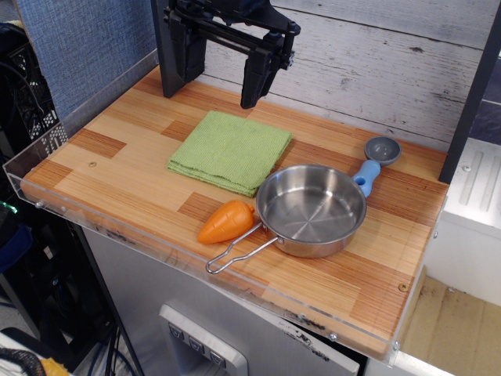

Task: Place the spoon at the left of the green piece of cloth.

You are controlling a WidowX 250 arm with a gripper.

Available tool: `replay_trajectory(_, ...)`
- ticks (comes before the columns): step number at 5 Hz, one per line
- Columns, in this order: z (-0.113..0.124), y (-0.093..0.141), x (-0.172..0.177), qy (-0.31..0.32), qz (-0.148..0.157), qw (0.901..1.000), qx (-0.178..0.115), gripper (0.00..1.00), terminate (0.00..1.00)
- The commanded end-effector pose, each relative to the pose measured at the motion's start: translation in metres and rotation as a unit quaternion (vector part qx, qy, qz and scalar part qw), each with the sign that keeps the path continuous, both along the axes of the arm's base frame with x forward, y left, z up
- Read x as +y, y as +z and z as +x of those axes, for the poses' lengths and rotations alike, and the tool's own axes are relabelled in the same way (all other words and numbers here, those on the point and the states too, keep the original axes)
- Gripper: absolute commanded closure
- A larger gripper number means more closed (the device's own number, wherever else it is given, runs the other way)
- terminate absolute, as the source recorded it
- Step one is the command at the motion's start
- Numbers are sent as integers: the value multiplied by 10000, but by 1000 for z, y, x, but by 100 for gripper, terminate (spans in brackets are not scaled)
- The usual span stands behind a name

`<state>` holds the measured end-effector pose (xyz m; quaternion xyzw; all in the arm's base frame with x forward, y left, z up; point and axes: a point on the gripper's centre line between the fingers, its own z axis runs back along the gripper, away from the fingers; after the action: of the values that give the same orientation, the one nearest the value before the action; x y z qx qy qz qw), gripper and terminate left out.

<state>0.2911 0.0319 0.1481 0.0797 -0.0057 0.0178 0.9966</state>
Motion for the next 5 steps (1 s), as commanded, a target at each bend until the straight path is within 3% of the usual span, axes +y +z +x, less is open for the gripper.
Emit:
replay_trajectory(1, 0, 0, 0, 0, 0, 10000, 0, 0, 0)
replay_trajectory(3, 31, -2, -30, 46, 17, 10000, -41, 0, 0)
replay_trajectory(4, 50, -3, -52, 15, -52, 9996, -260, 0, 0)
replay_trajectory(5, 69, -22, -68, 103, -104, 9981, -603, 0, 0)
